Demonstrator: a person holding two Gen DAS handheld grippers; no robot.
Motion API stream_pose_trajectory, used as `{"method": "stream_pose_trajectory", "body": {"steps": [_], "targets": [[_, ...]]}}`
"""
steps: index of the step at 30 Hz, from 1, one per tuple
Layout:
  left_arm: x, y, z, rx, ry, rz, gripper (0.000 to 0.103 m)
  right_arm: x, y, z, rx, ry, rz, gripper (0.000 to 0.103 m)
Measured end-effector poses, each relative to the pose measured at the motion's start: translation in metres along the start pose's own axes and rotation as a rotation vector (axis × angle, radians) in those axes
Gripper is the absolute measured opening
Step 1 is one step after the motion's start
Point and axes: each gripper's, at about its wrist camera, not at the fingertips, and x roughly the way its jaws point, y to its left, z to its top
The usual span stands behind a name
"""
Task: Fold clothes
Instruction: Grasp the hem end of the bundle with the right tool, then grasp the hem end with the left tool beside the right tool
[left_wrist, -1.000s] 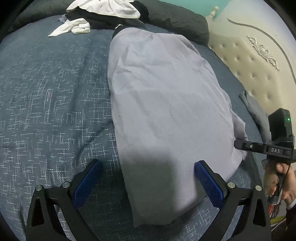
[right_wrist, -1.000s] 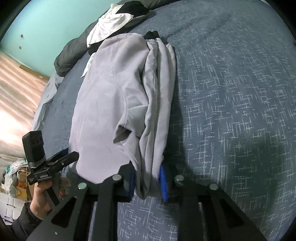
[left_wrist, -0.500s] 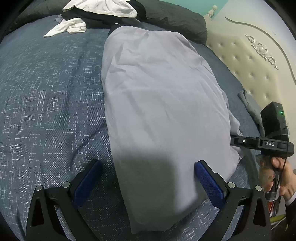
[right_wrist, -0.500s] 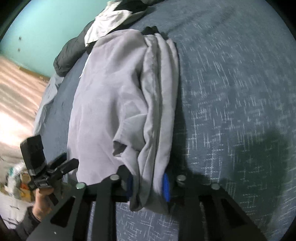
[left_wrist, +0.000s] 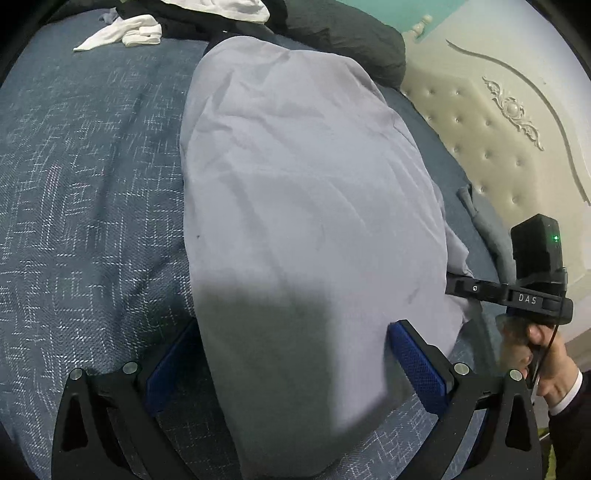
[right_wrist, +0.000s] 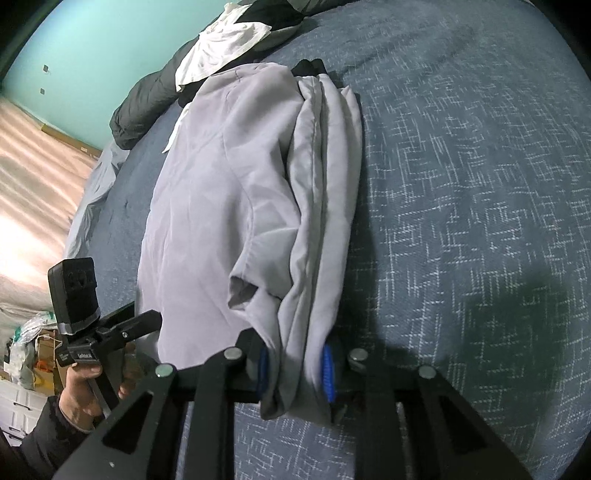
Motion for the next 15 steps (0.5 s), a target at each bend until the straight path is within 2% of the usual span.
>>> {"method": "stream_pose_trajectory", "body": {"steps": [15], "targets": [[0.003, -0.012, 0.002, 0.028, 0.034, 0.043, 0.103, -0.003, 0.001, -0.001, 0.005, 0.006, -0.01, 0.021]]}}
